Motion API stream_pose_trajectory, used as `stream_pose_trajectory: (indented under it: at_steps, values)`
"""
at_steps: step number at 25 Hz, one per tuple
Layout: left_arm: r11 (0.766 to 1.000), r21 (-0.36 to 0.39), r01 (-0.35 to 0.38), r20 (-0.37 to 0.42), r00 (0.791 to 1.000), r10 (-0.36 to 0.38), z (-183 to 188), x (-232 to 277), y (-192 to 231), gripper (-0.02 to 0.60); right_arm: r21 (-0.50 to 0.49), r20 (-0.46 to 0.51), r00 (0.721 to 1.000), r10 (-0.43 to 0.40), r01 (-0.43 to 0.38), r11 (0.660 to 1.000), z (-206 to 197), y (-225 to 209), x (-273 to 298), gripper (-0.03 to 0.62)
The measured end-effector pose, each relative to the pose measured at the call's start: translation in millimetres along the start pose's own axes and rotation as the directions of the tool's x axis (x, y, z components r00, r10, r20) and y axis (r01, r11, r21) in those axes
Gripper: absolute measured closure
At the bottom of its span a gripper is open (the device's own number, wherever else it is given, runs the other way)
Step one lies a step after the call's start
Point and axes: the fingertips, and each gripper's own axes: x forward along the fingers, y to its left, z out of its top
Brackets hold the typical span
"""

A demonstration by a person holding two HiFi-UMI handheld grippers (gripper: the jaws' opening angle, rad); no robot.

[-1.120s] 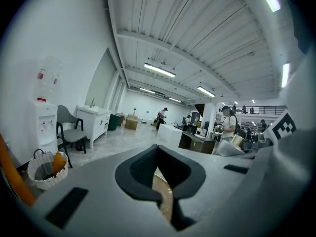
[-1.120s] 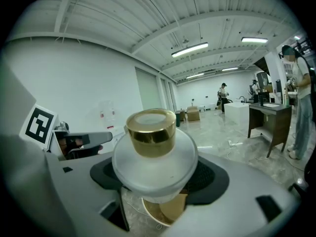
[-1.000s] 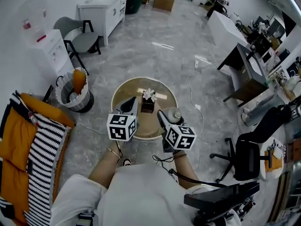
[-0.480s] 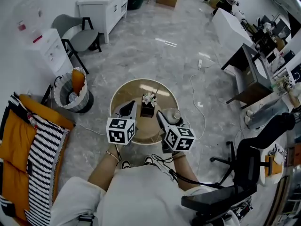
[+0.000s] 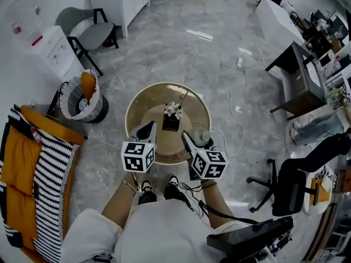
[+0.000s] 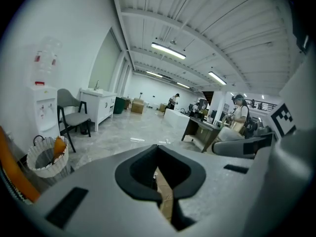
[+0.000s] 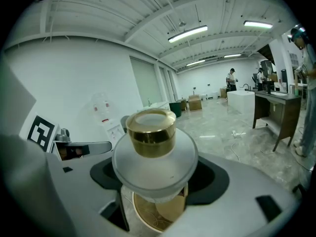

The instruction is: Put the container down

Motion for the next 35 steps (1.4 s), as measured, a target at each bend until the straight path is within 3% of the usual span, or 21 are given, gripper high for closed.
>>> stream_pose_trajectory:
  at_steps: [8, 21, 35]
  values:
    - [0.999, -0.034, -0.015, -0.101, 0.995, 0.012, -68.4, 36.6, 6.1, 0.574, 0.041, -0.076, 0.997, 0.012, -0.009, 0.999, -56.5, -35.0, 25.1, 0.247]
    - [0.996, -0.087, -0.035, -0.254, 0.967, 0.012, -215.6, 90.8, 19.2, 0.574, 0.121, -0.206, 0.979, -0.006, 0.032, 0.992, -195.7, -89.2, 58.9, 0.247]
    - [0.989, -0.134, -0.056, -0.297, 0.955, 0.014, -283.0, 100.6, 23.5, 0.574, 0.097, -0.252, 0.967, -0.023, 0.049, 0.994, -266.2, -116.2, 84.6, 0.247]
